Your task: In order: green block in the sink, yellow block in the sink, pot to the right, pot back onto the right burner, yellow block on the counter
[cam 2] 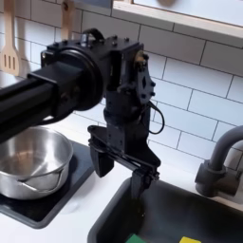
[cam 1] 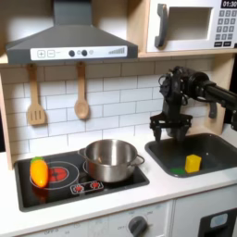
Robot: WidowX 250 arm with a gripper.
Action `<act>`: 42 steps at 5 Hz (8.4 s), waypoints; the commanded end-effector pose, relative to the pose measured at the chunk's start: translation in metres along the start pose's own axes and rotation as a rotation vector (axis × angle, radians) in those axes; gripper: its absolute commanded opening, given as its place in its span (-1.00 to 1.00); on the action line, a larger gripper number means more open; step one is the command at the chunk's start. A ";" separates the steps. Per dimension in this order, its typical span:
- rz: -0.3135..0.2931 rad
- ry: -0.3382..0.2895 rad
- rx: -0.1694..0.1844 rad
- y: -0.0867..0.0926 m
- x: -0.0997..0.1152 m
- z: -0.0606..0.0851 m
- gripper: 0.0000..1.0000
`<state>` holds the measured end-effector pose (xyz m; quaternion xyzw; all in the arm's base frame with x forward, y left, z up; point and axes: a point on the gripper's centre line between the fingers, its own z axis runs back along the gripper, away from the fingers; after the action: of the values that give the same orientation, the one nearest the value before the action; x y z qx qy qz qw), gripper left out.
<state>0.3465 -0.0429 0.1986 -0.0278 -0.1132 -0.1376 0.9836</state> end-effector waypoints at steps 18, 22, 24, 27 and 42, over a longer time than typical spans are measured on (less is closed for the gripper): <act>-0.227 0.172 -0.015 -0.095 0.029 -0.096 1.00; -0.213 0.173 -0.014 -0.100 0.026 -0.100 1.00; -0.197 0.167 -0.019 -0.101 0.026 -0.100 1.00; -0.200 0.172 -0.017 -0.106 0.022 -0.104 1.00; -0.019 0.065 0.009 0.028 -0.016 -0.020 -1.00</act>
<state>0.3439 -0.0123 0.1747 -0.0195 -0.0810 -0.1461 0.9858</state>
